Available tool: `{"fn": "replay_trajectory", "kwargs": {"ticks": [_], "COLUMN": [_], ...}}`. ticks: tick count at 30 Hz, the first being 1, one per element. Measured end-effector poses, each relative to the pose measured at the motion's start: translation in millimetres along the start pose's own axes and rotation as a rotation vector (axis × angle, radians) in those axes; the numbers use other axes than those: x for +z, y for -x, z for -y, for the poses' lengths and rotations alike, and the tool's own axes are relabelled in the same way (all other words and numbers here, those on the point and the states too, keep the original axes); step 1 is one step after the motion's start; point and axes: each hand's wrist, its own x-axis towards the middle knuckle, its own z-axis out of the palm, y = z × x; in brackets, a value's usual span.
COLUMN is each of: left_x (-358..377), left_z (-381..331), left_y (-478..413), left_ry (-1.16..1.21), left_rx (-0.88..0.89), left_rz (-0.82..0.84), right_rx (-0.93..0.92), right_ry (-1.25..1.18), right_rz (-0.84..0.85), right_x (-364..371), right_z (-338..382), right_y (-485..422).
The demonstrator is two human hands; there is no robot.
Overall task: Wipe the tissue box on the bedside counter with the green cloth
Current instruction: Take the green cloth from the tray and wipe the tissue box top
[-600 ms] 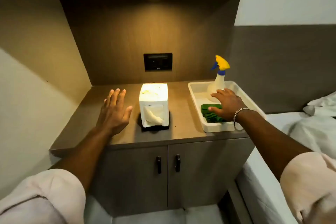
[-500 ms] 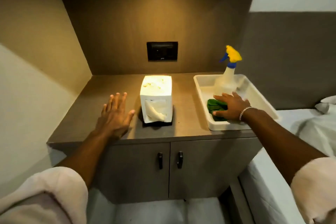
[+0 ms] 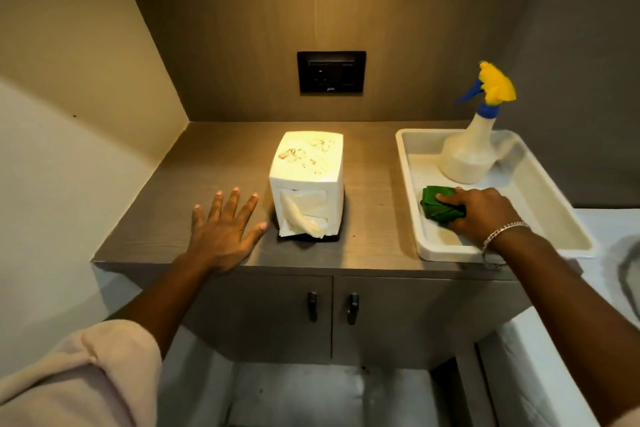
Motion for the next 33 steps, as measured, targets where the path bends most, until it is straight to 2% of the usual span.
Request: {"fn": "replay_trajectory", "kwargs": {"ticks": [5, 8, 12, 14, 17, 20, 22, 28, 31, 33], "left_x": [-9, -34, -91, -119, -146, -152, -151, -139, -134, -130], "left_z": [-1, -3, -20, -32, -45, -49, -48, -44, -43, -41], "left_y": [-1, -1, -6, -18, -41, -59, -70, -89, -89, -88], "left_ry": [0.038, 0.297, 0.645, 0.655, 0.583, 0.549, 0.552, 0.65, 0.759, 0.784], "left_rx": [-0.013, 0.004, 0.22, 0.362, 0.479, 0.508, 0.538, 0.622, 0.654, 0.621], "left_rz": [0.06, 0.073, -0.003, 0.034, 0.22, 0.406, 0.452, 0.48, 0.406, 0.412], "right_rx": [0.042, -0.013, -0.181, -0.27, -0.365, -0.407, -0.393, -0.291, -0.223, -0.283], "right_ry": [-0.118, -0.237, -0.405, -0.498, -0.553, -0.505, -0.443, -0.248, -0.126, -0.053], "right_rz": [-0.044, -0.183, -0.315, -0.309, -0.209, -0.114, -0.062, 0.05, 0.005, -0.042], "right_x": [-14, -31, -68, -86, -101, -99, -89, -68, -55, -46], "right_z": [10, 24, 72, 104, 148, 181, 195, 214, 234, 243], "right_y": [12, 18, 23, 23, 15, 4, -5, -11, -12, -8]}}
